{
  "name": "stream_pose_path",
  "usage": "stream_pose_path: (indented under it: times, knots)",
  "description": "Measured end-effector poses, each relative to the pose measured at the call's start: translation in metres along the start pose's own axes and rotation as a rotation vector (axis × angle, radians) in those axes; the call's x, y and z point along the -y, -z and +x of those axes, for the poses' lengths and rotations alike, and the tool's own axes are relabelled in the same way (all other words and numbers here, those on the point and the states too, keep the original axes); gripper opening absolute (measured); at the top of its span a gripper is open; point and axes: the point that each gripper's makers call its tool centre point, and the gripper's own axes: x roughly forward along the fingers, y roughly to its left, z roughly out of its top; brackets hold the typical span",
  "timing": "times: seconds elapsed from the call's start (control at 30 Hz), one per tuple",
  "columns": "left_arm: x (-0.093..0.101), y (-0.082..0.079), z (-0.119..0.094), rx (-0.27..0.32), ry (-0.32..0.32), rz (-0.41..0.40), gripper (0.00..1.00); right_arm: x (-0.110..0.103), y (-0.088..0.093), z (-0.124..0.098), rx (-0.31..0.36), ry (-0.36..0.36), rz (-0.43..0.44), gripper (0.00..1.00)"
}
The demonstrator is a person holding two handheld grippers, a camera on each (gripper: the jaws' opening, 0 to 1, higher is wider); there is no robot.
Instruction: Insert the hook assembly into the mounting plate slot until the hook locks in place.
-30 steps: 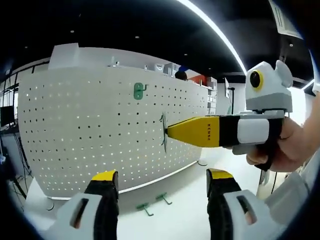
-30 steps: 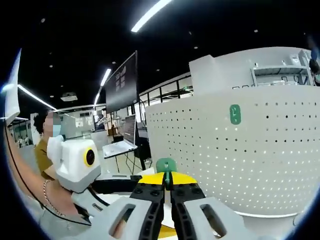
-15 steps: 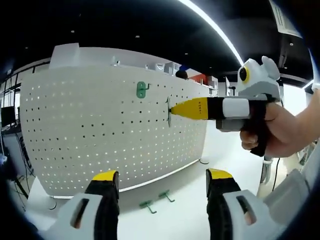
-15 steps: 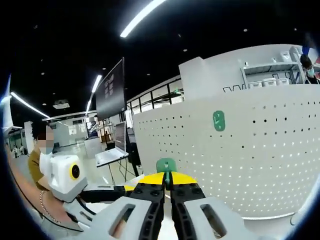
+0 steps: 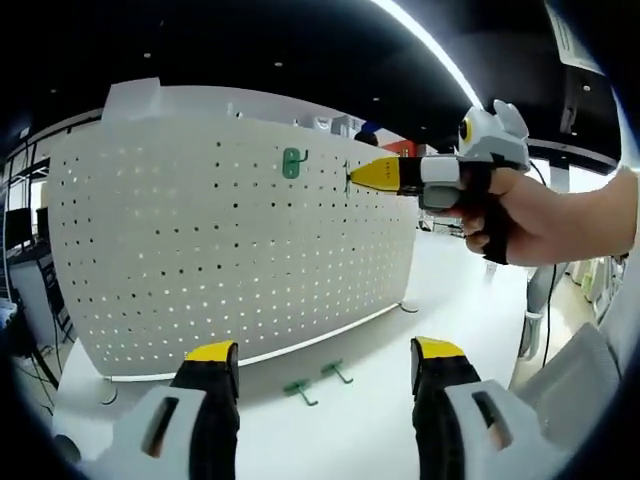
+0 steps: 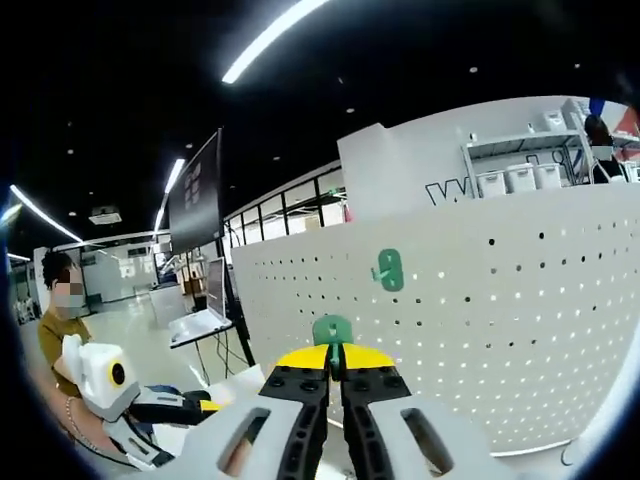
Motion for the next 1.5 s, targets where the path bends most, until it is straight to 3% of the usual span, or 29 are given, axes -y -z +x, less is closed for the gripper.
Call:
stream_pose_path:
  times: [0.87, 1.5]
  knots:
    - [-0.003, 0.021, -0.014, -0.026, 0.023, 0.013, 0.71, 0.046, -0.026, 0.014, 0.032, 0.1, -0.013, 0.0]
    - [-0.005, 0.038, -0.02, -0.04, 0.033, -0.019, 0.71, 0.069, -0.043, 0.03, 0.059, 0.161, -0.054, 0.0]
